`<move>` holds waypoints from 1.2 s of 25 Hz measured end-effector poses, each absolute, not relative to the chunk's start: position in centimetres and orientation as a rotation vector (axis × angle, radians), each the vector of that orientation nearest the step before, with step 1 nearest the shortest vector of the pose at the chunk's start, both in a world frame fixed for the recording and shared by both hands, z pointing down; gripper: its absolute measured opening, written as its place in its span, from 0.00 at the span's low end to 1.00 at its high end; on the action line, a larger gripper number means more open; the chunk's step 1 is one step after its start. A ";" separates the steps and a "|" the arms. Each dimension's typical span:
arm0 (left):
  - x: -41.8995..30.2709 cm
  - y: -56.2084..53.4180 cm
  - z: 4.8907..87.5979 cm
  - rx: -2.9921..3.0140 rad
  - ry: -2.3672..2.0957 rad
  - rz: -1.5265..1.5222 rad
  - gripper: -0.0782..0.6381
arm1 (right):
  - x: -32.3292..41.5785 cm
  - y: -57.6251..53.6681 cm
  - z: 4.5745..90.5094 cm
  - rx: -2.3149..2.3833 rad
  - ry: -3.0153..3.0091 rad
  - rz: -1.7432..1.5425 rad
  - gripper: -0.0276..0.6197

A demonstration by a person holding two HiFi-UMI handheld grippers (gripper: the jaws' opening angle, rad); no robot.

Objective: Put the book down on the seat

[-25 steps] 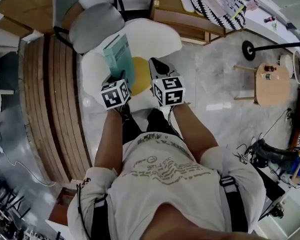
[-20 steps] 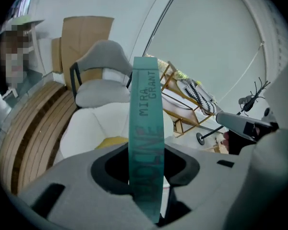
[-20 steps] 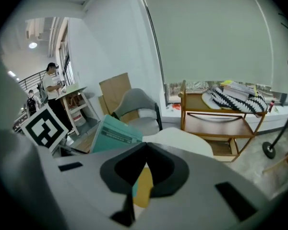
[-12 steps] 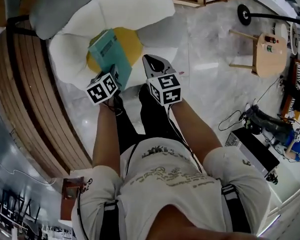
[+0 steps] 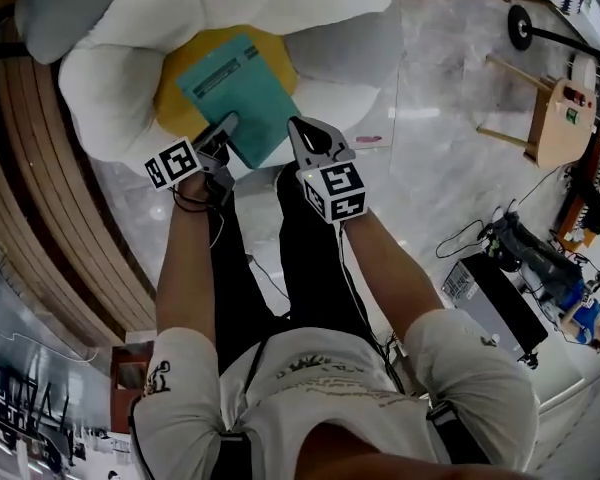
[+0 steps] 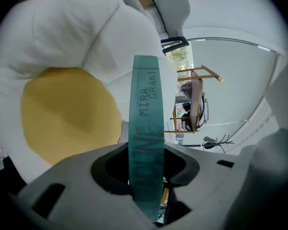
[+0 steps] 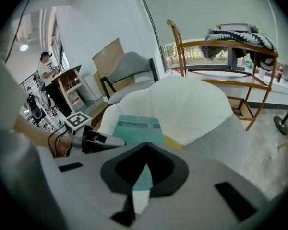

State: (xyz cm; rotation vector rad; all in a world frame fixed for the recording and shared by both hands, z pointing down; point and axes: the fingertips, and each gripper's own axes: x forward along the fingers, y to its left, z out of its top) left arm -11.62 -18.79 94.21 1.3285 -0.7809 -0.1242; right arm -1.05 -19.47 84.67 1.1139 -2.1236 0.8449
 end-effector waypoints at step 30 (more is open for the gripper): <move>-16.7 -17.9 108.8 1.141 -0.920 0.063 0.44 | -3.6 -18.4 95.2 1.023 -2.031 1.057 0.08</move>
